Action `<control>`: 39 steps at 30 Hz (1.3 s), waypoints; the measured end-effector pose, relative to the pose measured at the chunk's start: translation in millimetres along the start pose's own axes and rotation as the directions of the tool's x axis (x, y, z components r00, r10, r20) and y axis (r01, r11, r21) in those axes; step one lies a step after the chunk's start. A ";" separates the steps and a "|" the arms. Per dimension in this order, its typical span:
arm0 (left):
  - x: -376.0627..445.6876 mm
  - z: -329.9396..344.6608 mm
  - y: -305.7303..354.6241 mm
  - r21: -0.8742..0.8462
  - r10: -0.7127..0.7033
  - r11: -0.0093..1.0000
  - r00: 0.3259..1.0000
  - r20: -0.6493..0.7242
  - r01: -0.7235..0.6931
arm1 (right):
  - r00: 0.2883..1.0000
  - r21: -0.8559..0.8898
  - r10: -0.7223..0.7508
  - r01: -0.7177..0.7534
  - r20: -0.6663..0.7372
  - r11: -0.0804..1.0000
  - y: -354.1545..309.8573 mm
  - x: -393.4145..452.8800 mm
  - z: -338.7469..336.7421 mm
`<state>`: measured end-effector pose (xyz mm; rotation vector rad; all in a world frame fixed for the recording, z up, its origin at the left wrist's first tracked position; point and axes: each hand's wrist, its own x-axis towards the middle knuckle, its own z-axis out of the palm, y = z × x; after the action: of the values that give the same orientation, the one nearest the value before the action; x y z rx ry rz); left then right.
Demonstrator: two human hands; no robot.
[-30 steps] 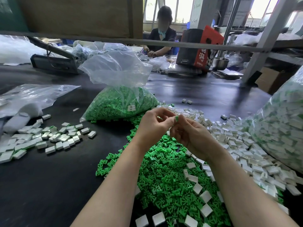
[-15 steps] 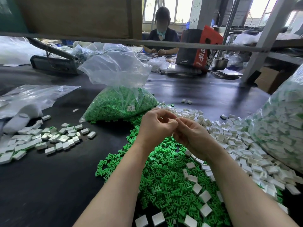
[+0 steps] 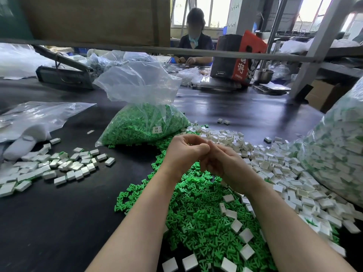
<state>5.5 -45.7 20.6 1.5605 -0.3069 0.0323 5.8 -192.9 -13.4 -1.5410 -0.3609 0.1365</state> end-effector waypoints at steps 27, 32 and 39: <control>-2.0 3.7 -1.2 0.037 -0.006 0.999 1.000 0.015 0.006 | 1.000 0.119 -0.014 0.012 0.013 0.993 2.6 -0.2 1.2; 0.6 1.3 0.3 0.029 0.011 1.000 1.000 0.012 -0.011 | 0.999 -0.005 -0.014 0.014 -0.038 1.000 -4.8 -0.2 8.3; 12.1 -51.9 -3.2 0.294 -0.030 0.953 0.989 -0.141 0.071 | 0.972 -0.171 -0.098 0.061 -0.215 0.983 -17.5 -1.2 1.8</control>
<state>26.8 3.2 21.0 1.8561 -0.1585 0.1502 1.7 -192.2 3.7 -1.6820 -0.2601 -0.1319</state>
